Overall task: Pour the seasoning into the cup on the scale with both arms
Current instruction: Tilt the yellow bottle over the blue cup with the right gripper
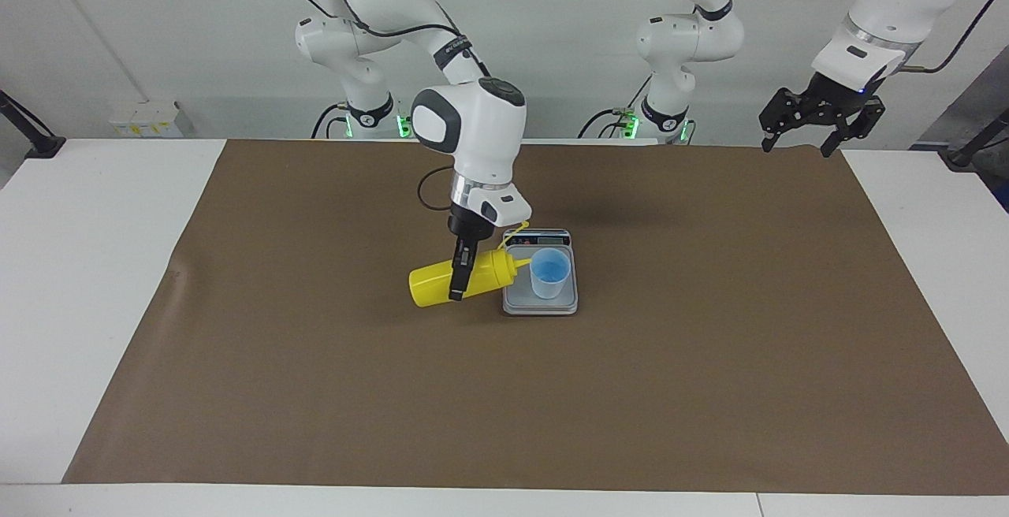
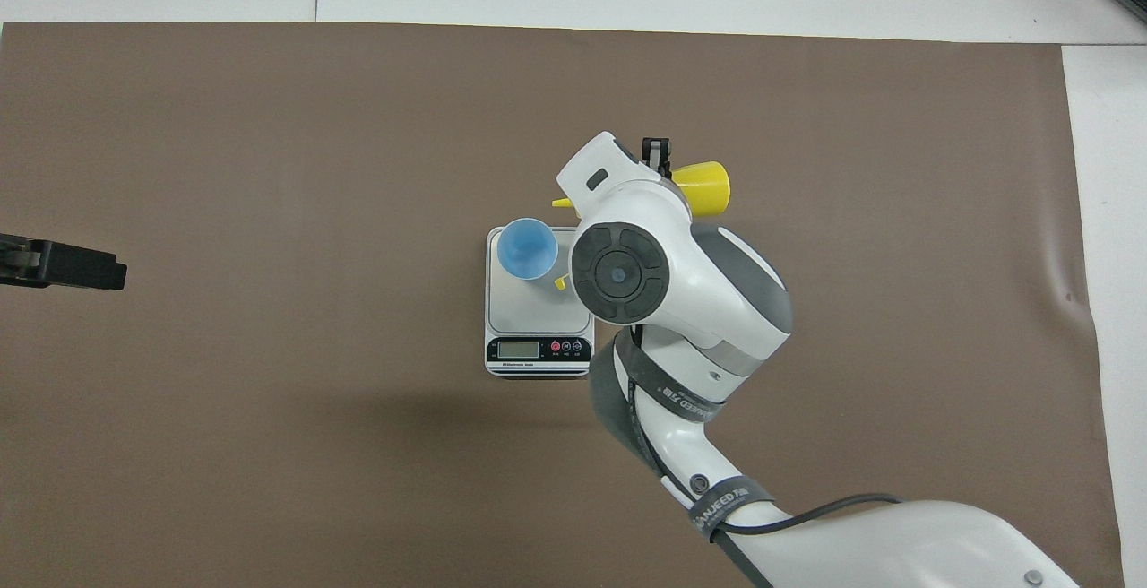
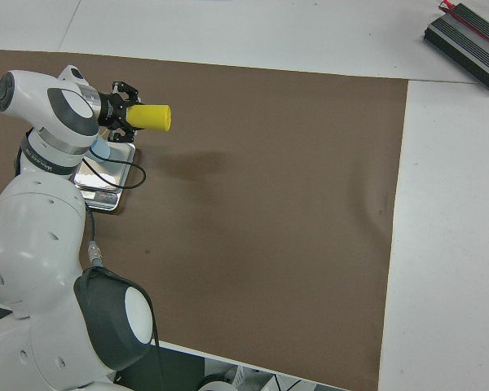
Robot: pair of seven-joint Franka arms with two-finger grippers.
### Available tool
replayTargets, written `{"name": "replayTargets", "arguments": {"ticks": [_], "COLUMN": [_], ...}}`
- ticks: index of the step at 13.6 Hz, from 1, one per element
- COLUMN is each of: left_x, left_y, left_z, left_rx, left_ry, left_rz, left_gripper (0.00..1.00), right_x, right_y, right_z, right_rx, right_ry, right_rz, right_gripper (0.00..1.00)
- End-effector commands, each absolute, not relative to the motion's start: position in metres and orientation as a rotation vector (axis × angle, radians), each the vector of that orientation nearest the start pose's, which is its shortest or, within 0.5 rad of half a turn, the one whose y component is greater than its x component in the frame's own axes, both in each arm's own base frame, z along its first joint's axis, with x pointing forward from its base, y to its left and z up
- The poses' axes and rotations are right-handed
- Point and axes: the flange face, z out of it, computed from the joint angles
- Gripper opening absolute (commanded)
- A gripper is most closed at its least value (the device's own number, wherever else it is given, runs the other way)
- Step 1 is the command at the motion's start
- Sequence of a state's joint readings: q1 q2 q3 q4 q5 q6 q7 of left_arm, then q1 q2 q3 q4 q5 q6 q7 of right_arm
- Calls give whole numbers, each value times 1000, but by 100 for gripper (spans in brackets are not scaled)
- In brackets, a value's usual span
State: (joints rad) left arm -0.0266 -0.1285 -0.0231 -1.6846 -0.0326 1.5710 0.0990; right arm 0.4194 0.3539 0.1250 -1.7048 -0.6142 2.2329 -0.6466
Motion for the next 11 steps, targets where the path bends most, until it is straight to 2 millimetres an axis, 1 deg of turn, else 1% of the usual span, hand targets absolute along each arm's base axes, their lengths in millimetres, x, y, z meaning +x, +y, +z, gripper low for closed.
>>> {"name": "replayTargets", "arguments": {"ticks": [1,2,5,6,7,8,10,11], "left_x": [505,505,505,505,505,505,505,505], "left_y": [-28,-28,-28,-28,-27,-28,-28,-28], "left_z": [639,639,639,639,639,639,639,639], "left_rx": [-3175,-3175,-3175,-3175,-3175,-3175,-3175,-3175], "left_ry": [222,222,222,222,220,222,222,222], "left_rz": [-21,-24,-21,-21,-21,-21,-21,-24], "left_gripper": [100,100,100,100,100,100,100,100], "right_x": [601,593,592,590,586,586,583,579], "right_y": [348,363,361,363,366,367,369,374], "right_z": [404,398,390,389,385,386,384,383], "right_rx": [-2610,-2573,-2515,-2480,-2410,-2345,-2250,-2199], "right_ry": [-2663,-2760,-2929,-2967,-3033,-3105,-3206,-3251], "right_rz": [-218,-177,-106,-89,-53,-20,43,58], "right_gripper": [0,0,0,0,0,0,0,0]}}
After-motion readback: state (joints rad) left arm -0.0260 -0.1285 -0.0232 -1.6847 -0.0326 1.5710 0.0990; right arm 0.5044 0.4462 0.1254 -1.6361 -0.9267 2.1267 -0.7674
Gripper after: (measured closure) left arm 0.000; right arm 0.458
